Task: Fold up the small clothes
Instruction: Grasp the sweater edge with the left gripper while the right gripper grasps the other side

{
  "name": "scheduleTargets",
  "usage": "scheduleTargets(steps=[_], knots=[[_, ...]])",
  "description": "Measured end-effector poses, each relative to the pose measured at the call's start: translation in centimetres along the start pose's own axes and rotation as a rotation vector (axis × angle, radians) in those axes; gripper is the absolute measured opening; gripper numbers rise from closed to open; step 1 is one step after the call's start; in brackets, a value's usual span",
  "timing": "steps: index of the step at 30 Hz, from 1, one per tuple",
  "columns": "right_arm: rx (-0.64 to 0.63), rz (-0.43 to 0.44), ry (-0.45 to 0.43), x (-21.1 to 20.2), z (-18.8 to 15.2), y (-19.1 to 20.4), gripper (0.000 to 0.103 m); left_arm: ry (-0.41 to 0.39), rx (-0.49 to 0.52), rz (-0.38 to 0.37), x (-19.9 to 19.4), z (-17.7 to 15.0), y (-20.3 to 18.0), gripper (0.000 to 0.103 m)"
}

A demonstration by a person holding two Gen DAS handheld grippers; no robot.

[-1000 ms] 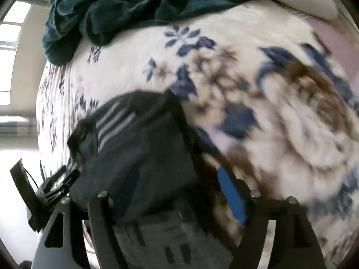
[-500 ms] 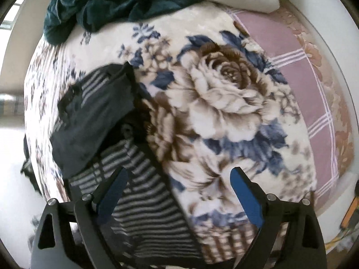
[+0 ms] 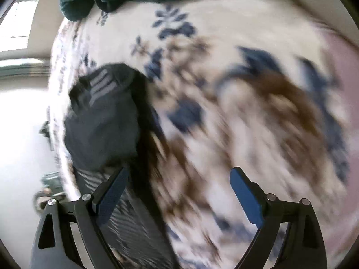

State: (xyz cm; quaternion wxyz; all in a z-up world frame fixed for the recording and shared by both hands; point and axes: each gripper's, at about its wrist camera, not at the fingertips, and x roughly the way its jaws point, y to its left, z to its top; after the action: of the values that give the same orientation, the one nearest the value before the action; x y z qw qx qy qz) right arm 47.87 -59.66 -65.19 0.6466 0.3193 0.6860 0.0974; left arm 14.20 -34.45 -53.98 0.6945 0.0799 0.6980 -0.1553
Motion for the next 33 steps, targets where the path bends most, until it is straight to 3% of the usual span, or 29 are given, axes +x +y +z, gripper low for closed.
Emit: scheduleTargets(steps=[3,4,8,9,10,11,14,17,19,21,22,23,28,33], knots=[[0.024,0.097,0.024,3.2,3.7,0.7,0.084,-0.003,-0.047,-0.039,-0.7,-0.1,1.4,0.004],[0.032,0.123,0.034,4.2,4.7,1.0,0.075,-0.008,-0.05,-0.042,-0.9,-0.2,1.6,0.004],[0.028,0.156,0.067,7.4,7.2,2.7,0.066,-0.026,-0.063,-0.068,-2.5,-0.3,2.1,0.004],[0.027,0.156,0.061,7.6,7.4,3.1,0.058,-0.031,-0.068,-0.074,-2.9,-0.4,2.1,0.004],[0.023,0.172,0.067,7.8,7.6,3.5,0.028,-0.035,-0.073,-0.079,-3.4,-0.3,2.2,0.004],[0.022,0.185,0.076,7.9,7.7,3.9,0.018,-0.039,-0.084,-0.089,-3.9,-0.3,2.3,0.004],[-0.012,0.171,0.098,8.6,7.9,5.1,0.018,-0.048,-0.097,-0.105,-5.1,-0.2,2.9,0.004],[0.064,0.182,0.163,10.4,8.6,4.4,0.026,-0.05,-0.09,-0.112,-5.4,0.1,3.4,0.004],[0.092,0.209,0.174,10.9,8.8,4.1,0.026,-0.05,-0.09,-0.117,-5.7,0.1,4.3,0.004],[0.08,0.207,0.159,10.7,8.6,4.4,0.025,-0.05,-0.102,-0.13,-6.0,0.4,5.0,0.004],[0.076,0.208,0.15,10.5,8.4,4.6,0.014,-0.055,-0.107,-0.134,-6.3,0.2,5.5,0.004],[0.083,0.215,0.141,10.2,8.3,4.6,0.011,-0.063,-0.117,-0.14,-6.8,0.2,5.9,0.004],[0.058,0.201,0.048,6.9,7.9,7.0,0.01,-0.104,-0.196,-0.18,-10.1,-0.8,9.8,0.004],[0.016,0.185,0.0,4.1,7.0,12.7,0.009,-0.133,-0.305,-0.229,-13.0,-3.1,16.2,0.004]])
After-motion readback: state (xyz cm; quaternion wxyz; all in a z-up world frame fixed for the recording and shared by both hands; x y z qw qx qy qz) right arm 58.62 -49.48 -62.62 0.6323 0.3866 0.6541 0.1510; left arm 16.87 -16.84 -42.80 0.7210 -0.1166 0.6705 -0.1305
